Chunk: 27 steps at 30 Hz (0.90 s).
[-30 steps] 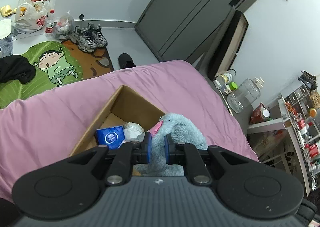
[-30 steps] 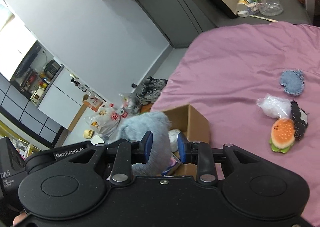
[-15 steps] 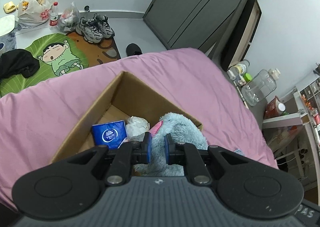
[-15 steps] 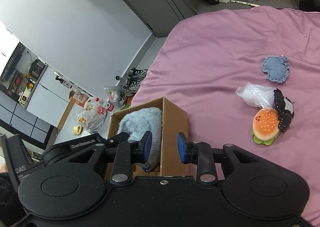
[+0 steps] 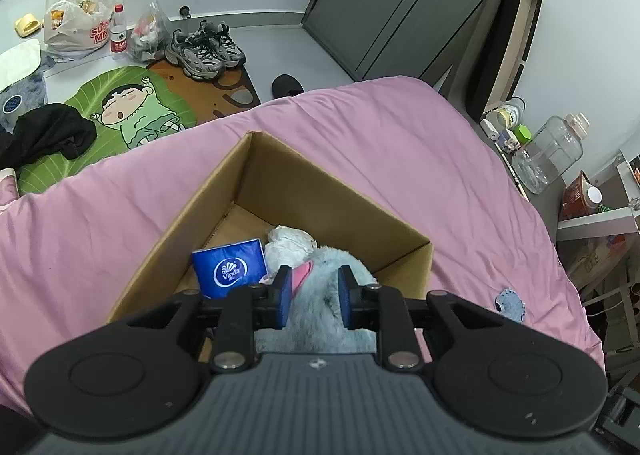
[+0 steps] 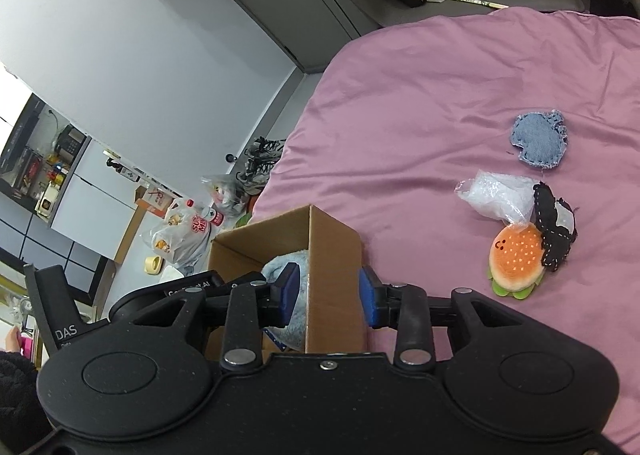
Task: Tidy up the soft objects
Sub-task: 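Open the left gripper to release the grey-blue plush into the box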
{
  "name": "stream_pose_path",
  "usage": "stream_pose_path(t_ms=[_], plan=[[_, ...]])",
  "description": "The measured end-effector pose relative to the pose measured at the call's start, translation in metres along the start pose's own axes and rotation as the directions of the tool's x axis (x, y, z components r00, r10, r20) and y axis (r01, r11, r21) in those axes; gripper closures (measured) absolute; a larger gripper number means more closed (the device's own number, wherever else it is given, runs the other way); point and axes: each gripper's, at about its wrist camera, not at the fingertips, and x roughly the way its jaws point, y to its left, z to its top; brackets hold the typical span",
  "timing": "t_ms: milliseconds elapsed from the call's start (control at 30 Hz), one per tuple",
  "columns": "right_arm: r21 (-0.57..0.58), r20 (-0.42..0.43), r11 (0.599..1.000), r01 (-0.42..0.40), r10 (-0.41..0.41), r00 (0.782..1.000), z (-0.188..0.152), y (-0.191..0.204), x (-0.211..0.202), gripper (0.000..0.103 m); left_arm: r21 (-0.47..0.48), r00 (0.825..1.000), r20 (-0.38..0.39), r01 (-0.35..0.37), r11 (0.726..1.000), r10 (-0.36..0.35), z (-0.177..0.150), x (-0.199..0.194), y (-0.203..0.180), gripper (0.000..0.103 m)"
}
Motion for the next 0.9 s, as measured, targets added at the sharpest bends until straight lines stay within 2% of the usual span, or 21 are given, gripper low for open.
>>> stream_pose_path(t_ms=[100, 167, 267, 333, 433, 633, 900], plan=[[0.0, 0.01, 1.0, -0.004, 0.004, 1.0, 0.001, 0.0, -0.006, 0.067, 0.003, 1.0, 0.003, -0.006, 1.0, 0.006, -0.001, -0.005, -0.004, 0.079], [-0.002, 0.02, 1.0, -0.003, 0.003, 1.0, 0.002, 0.0, -0.011, 0.062, 0.011, 1.0, 0.004, -0.006, 1.0, 0.006, -0.002, -0.009, -0.007, 0.077], [-0.011, 0.028, 1.0, -0.006, 0.006, 1.0, 0.003, -0.001, -0.019, 0.061, 0.027, 1.0, 0.012, -0.002, 1.0, 0.002, -0.003, -0.019, -0.013, 0.064], [-0.015, 0.035, 1.0, -0.007, 0.008, 0.999, 0.004, -0.002, -0.025, 0.059, 0.042, 1.0, 0.017, -0.005, 0.999, 0.004, -0.005, -0.025, -0.018, 0.049], [-0.033, 0.046, 0.999, 0.007, -0.005, 0.999, 0.005, -0.003, -0.033, 0.052, 0.065, 1.0, 0.024, -0.014, 0.998, 0.012, -0.007, -0.034, -0.025, 0.038], [-0.079, 0.062, 0.996, 0.038, -0.033, 0.997, 0.011, -0.011, -0.053, 0.041, 0.089, 0.999, 0.043, -0.009, 0.996, 0.005, -0.01, -0.053, -0.036, 0.03], [-0.072, 0.077, 0.996, 0.06, -0.054, 0.996, 0.014, -0.028, -0.074, 0.031, 0.115, 0.997, 0.071, -0.003, 0.993, -0.005, -0.018, -0.071, -0.051, 0.028]])
